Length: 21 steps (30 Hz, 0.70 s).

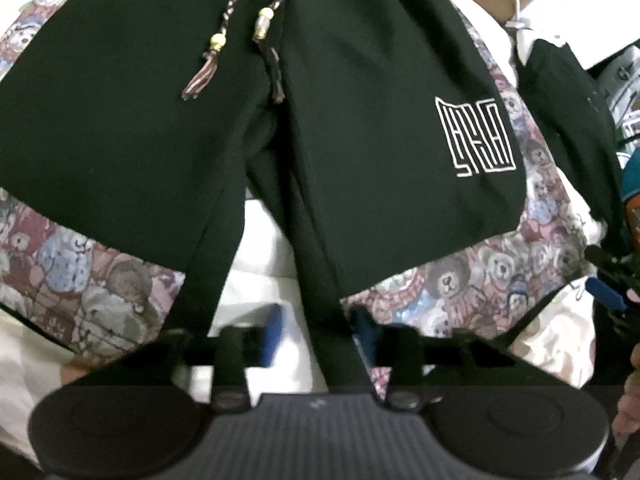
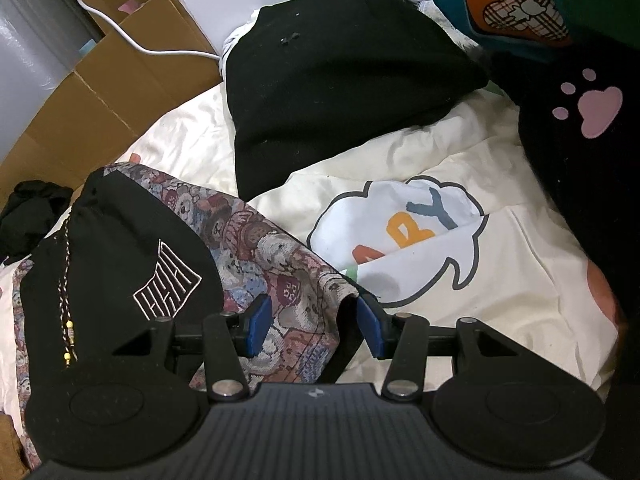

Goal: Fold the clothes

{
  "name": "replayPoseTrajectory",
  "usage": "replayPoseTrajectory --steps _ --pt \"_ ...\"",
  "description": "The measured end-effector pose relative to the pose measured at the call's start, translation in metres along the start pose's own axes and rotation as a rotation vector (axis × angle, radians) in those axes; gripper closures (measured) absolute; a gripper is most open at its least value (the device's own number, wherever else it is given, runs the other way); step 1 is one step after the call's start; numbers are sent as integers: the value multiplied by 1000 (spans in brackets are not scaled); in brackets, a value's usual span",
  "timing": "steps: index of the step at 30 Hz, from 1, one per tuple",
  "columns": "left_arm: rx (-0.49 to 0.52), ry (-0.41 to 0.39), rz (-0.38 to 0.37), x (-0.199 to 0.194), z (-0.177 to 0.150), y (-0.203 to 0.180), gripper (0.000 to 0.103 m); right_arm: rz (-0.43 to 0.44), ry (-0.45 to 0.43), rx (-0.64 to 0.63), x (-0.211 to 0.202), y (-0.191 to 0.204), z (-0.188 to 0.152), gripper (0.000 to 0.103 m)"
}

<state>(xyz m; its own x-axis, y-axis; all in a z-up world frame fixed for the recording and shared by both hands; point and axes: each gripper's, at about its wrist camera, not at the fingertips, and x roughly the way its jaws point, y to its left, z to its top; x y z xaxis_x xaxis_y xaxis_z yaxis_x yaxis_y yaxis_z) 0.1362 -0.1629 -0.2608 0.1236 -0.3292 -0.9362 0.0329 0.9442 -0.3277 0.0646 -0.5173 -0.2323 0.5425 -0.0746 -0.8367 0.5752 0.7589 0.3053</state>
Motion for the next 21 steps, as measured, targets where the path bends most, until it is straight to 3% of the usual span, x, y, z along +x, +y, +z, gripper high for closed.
replayPoseTrajectory --steps 3,7,10,12,14,21 --pt "14 2 16 -7 -2 8 93 -2 3 -5 1 0 -2 51" --pt "-10 -6 44 -17 -5 18 93 -4 5 -10 2 1 -3 51" --pt "-24 -20 40 -25 -6 20 82 -2 5 -9 0 2 -4 51" --pt "-25 -35 38 -30 -8 18 56 0 2 -10 -1 2 -4 51" --pt "-19 -54 31 -34 -8 16 45 1 2 -10 -1 2 -4 51" --pt "-1 -17 16 -20 -9 6 36 1 25 17 4 -5 -7 51"
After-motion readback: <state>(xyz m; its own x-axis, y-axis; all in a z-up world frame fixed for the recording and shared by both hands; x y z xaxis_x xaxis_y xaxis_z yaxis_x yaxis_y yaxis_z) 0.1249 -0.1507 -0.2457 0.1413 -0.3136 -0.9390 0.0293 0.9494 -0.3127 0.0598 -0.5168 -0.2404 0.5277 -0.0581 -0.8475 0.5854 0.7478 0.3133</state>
